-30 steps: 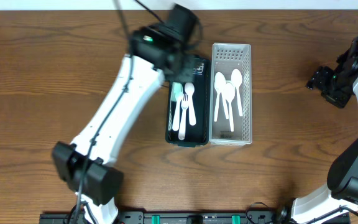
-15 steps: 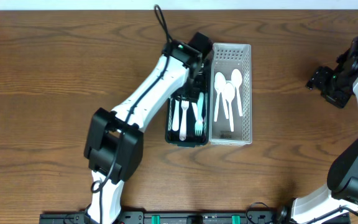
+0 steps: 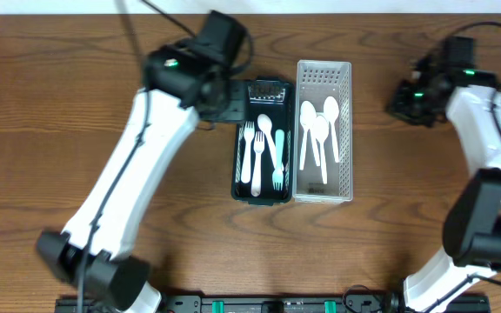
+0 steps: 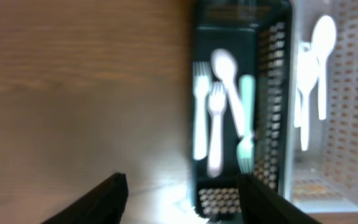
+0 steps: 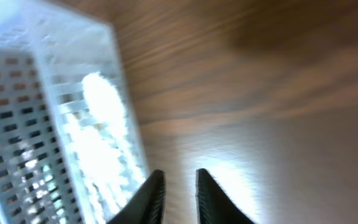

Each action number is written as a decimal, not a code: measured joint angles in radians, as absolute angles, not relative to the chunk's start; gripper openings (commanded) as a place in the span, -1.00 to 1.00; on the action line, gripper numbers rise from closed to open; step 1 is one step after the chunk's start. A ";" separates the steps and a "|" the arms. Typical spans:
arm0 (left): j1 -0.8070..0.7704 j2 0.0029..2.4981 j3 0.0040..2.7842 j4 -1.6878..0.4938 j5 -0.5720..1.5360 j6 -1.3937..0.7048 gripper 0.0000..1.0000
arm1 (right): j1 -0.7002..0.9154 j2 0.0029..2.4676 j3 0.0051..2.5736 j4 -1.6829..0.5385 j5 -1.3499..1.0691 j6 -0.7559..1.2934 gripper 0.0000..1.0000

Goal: Pack container

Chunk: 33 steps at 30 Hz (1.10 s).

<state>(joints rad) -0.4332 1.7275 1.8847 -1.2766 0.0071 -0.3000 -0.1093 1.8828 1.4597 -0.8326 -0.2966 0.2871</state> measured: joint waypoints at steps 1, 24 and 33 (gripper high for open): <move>-0.414 1.706 1.886 -1.305 -0.008 -0.300 0.32 | -0.082 1.897 1.460 -0.825 -0.301 0.288 -0.73; -0.109 1.292 1.889 -1.343 -0.142 -0.058 0.43 | -0.059 1.781 1.458 -0.791 -0.253 0.174 -0.76; -0.108 1.069 1.897 -1.422 -0.206 0.057 0.60 | -0.103 1.227 1.483 -0.872 -0.234 -0.034 -0.72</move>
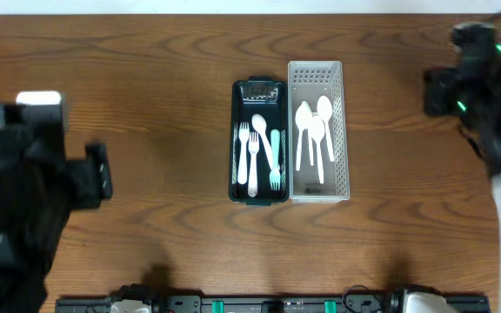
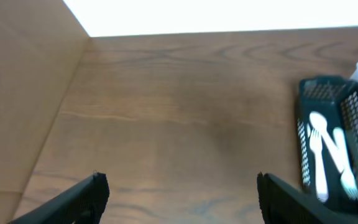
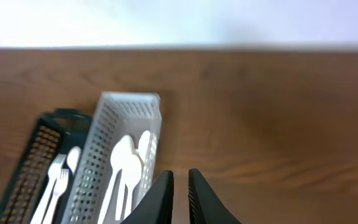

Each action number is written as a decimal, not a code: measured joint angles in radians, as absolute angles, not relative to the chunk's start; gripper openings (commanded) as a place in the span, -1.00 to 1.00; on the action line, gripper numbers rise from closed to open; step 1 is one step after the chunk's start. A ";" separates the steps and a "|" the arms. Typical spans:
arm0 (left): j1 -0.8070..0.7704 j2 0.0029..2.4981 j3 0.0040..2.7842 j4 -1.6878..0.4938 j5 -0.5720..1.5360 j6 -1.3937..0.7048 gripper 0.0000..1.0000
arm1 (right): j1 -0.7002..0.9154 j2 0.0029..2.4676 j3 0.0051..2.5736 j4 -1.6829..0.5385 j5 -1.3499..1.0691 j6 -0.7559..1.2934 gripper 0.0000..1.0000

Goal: Pack container

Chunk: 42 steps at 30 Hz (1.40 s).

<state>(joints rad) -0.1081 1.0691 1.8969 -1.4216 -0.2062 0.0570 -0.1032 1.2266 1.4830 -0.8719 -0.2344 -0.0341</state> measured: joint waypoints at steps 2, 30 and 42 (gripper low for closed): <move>-0.108 1.041 1.897 -1.463 -0.214 0.057 0.89 | -0.103 1.113 1.485 -0.906 -0.235 -0.067 -0.64; -0.108 0.856 1.898 -1.607 -0.221 -0.079 0.96 | -0.101 0.419 1.491 -1.316 -0.236 -0.144 0.98; -0.108 0.856 1.898 -1.607 -0.221 -0.079 0.96 | -0.101 0.418 1.490 -1.608 -0.235 -0.144 0.99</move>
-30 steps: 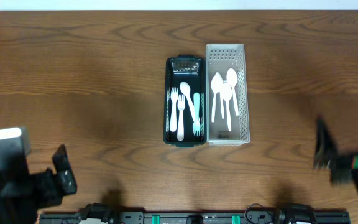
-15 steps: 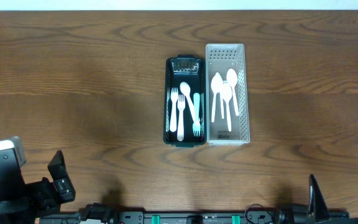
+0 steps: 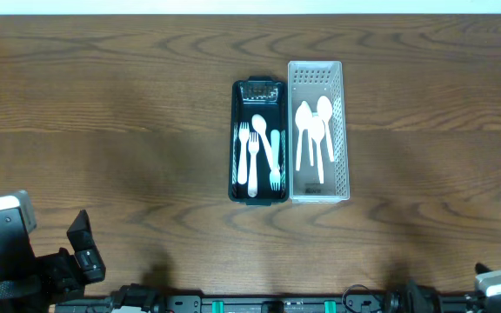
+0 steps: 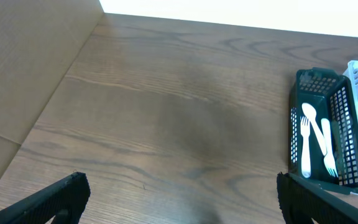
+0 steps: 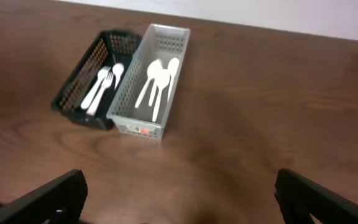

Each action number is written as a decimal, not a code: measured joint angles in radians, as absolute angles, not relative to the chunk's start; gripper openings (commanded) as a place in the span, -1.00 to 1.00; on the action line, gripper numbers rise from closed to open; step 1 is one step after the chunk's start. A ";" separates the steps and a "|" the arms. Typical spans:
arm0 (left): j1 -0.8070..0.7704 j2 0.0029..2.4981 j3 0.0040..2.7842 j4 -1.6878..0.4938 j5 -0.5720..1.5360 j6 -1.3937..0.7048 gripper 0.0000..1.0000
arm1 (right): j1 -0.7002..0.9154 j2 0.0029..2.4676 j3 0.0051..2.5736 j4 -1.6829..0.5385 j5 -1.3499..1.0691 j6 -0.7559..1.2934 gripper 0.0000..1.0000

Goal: Pack container

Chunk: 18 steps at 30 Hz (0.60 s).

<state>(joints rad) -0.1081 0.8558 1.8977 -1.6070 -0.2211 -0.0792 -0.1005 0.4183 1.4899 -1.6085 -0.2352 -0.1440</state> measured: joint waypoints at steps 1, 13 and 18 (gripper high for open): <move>-0.108 0.856 1.898 -1.607 -0.221 -0.079 0.96 | -0.101 0.418 1.490 -1.589 -0.234 -0.149 0.99; -0.108 0.855 1.898 -1.607 -0.221 -0.079 0.96 | -0.101 0.364 1.209 -1.155 -0.249 -0.231 0.99; -0.108 0.855 1.898 -1.607 -0.221 -0.079 0.96 | -0.101 0.324 0.954 -1.023 -0.274 -0.237 0.99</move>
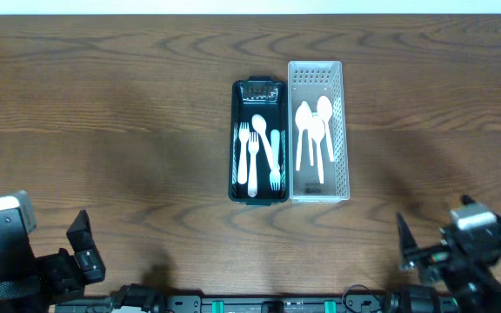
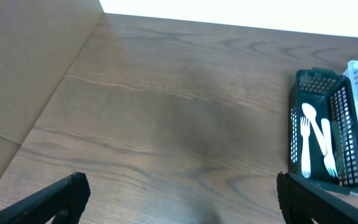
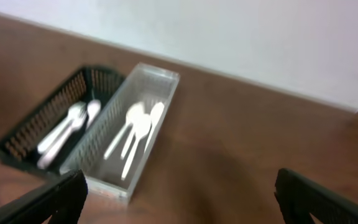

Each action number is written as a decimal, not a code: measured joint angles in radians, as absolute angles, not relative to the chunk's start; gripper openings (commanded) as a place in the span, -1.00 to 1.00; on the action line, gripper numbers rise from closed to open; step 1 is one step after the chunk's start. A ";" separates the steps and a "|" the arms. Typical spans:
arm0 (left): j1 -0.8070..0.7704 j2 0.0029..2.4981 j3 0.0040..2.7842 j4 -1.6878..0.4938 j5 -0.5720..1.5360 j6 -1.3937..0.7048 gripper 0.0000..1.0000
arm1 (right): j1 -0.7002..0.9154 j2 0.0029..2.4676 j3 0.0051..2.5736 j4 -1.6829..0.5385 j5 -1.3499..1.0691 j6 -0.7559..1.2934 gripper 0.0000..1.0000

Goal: Pack container

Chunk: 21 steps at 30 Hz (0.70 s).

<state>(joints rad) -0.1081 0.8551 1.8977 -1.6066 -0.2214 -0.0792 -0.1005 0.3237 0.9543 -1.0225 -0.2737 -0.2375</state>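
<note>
A black mesh basket [image 1: 259, 139] in the middle of the table holds two white forks, a white spoon and a teal fork [image 1: 276, 156]. Touching its right side, a white mesh basket [image 1: 320, 130] holds three white spoons [image 1: 317, 130]. My left gripper [image 2: 180, 183] is far back at the front left, wide open and empty, with the black basket [image 2: 322, 134] off to its right. My right gripper [image 3: 180, 180] is at the front right, wide open and empty, looking at both baskets [image 3: 126, 134] from a distance.
The left arm [image 1: 24, 256] sits at the table's front left corner and the right arm [image 1: 459, 252] at the front right. A cardboard panel [image 2: 23, 68] stands along the table's left side. A pale wall [image 3: 229, 43] lies behind the table.
The right arm, out of the overhead view before, now shows at the front right edge, and its wrist view of the baskets has changed angle. The left arm and the cutlery have not moved.
First my open left gripper was at the black basket's far end and my shut right gripper was right of the white basket. Then both arms were out at the table's sides. Later both were back at the front edge, wide open, the baskets' contents unchanged.
</note>
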 measured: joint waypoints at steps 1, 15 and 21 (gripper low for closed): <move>-0.108 0.855 1.898 -1.607 -0.221 -0.079 0.96 | -0.101 0.321 0.914 -1.014 -0.275 -0.239 0.99; -0.108 0.855 1.898 -1.607 -0.221 -0.080 0.96 | -0.101 0.138 0.415 -0.791 -0.281 -0.243 0.98; -0.108 0.855 1.898 -1.607 -0.221 -0.079 0.96 | -0.101 0.079 0.282 -0.719 -0.281 -0.243 0.98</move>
<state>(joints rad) -0.1081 0.8551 1.8977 -1.6070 -0.2211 -0.0792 -0.1005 0.0788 0.2817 -0.7189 -0.2806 -0.2432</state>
